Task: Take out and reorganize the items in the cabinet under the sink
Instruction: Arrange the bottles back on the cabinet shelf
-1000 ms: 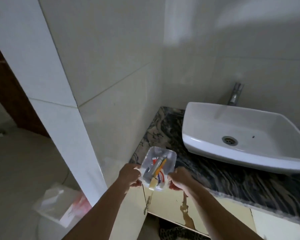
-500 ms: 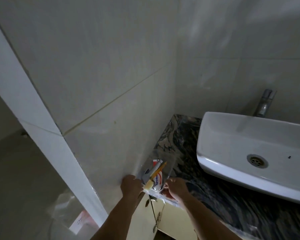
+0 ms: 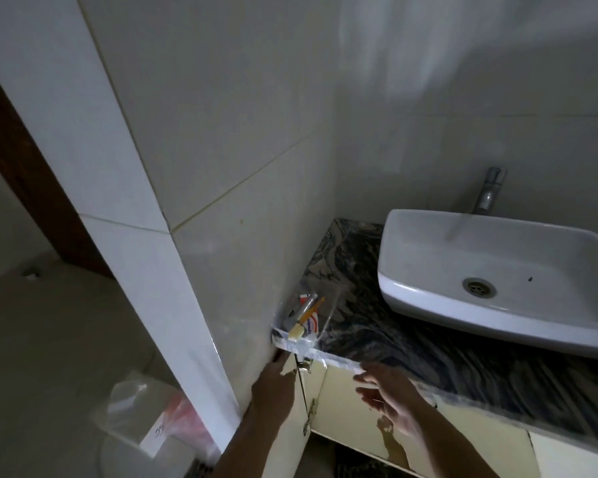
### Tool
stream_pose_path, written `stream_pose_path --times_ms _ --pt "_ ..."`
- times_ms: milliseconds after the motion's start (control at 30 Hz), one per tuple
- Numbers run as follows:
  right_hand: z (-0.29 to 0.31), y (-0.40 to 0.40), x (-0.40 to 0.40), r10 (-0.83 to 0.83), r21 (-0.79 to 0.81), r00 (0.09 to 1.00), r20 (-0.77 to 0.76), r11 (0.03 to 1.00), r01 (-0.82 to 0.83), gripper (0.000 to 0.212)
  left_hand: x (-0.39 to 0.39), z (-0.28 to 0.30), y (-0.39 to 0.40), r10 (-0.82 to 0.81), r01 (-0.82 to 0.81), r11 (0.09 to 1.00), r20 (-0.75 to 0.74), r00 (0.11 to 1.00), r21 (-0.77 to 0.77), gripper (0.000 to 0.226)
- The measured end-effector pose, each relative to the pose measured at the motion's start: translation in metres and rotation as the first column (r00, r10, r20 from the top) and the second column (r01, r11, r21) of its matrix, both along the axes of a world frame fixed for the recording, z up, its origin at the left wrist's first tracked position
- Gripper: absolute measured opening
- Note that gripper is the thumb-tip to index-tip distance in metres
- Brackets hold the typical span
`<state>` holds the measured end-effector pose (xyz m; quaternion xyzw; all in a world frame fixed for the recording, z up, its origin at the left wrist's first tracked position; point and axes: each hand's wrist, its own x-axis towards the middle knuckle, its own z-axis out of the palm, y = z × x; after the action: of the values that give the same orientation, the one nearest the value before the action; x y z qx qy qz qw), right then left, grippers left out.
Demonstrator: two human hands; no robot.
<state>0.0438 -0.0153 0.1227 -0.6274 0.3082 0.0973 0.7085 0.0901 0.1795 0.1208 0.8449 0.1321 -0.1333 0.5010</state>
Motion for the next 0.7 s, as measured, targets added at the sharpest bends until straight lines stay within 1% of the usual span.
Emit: stream_pose_path --times_ms 67,100,133,200,233,300,333,367,433,467,533,567,633,700 --pt "-0.007 -0.01 -0.034 -0.052 0.03 0.998 -0.029 0.998 0.053 0.014 -0.026 -0.019 -0.002 -0.085 0.085 0.996 -0.032 0.996 0.006 0.017" --pt "-0.012 -0.015 -0.053 -0.076 0.035 0.996 -0.053 0.996 0.078 0.013 -0.038 -0.031 -0.005 -0.156 0.157 0.987 -0.041 0.987 0.035 0.011" --pt "-0.017 -0.02 -0.074 -0.099 0.034 0.992 -0.084 0.994 0.102 0.013 -0.052 -0.041 -0.009 -0.235 0.239 0.969 -0.065 0.97 0.064 0.007" --pt "-0.031 -0.033 -0.121 -0.153 0.033 0.978 -0.142 0.987 0.159 0.013 -0.082 -0.06 -0.021 -0.385 0.405 0.905 -0.152 0.91 0.13 0.008" --pt "-0.037 -0.04 -0.145 -0.182 0.041 0.969 -0.168 0.981 0.191 0.012 -0.097 -0.07 -0.028 -0.466 0.499 0.849 -0.196 0.863 0.175 0.009" --pt "-0.053 -0.057 -0.194 -0.259 0.052 0.941 -0.218 0.96 0.276 0.01 -0.128 -0.084 -0.048 -0.629 0.685 0.693 -0.275 0.727 0.227 0.013" --pt "-0.064 -0.066 -0.217 -0.295 0.049 0.922 -0.249 0.947 0.316 0.009 -0.143 -0.089 -0.057 -0.679 0.75 0.618 -0.32 0.661 0.238 0.012" --pt "-0.075 -0.074 -0.24 -0.327 0.051 0.903 -0.279 0.934 0.354 0.009 -0.158 -0.097 -0.067 -0.71 0.797 0.559 -0.364 0.603 0.23 0.012" --pt "-0.099 -0.09 -0.282 -0.384 0.062 0.857 -0.343 0.901 0.429 0.009 -0.186 -0.116 -0.084 -0.728 0.844 0.498 -0.432 0.533 0.201 0.027" --pt "-0.112 -0.098 -0.299 -0.406 0.065 0.831 -0.381 0.884 0.462 0.013 -0.197 -0.122 -0.093 -0.728 0.858 0.478 -0.463 0.506 0.187 0.029" --pt "-0.141 -0.114 -0.332 -0.39 0.08 0.803 -0.451 0.878 0.472 0.023 -0.221 -0.137 -0.111 -0.722 0.873 0.442 -0.496 0.483 0.207 0.03" --pt "-0.15 -0.119 -0.344 -0.37 0.088 0.799 -0.474 0.883 0.461 0.025 -0.229 -0.143 -0.116 -0.71 0.873 0.433 -0.512 0.483 0.224 0.031" --pt "-0.166 -0.133 -0.364 -0.344 0.097 0.799 -0.493 0.891 0.444 0.023 -0.243 -0.154 -0.136 -0.717 0.886 0.404 -0.524 0.46 0.226 0.033" --pt "-0.18 -0.152 -0.386 -0.355 0.062 0.783 -0.511 0.893 0.445 0.02 -0.262 -0.167 -0.159 -0.716 0.894 0.396 -0.54 0.443 0.209 0.032"
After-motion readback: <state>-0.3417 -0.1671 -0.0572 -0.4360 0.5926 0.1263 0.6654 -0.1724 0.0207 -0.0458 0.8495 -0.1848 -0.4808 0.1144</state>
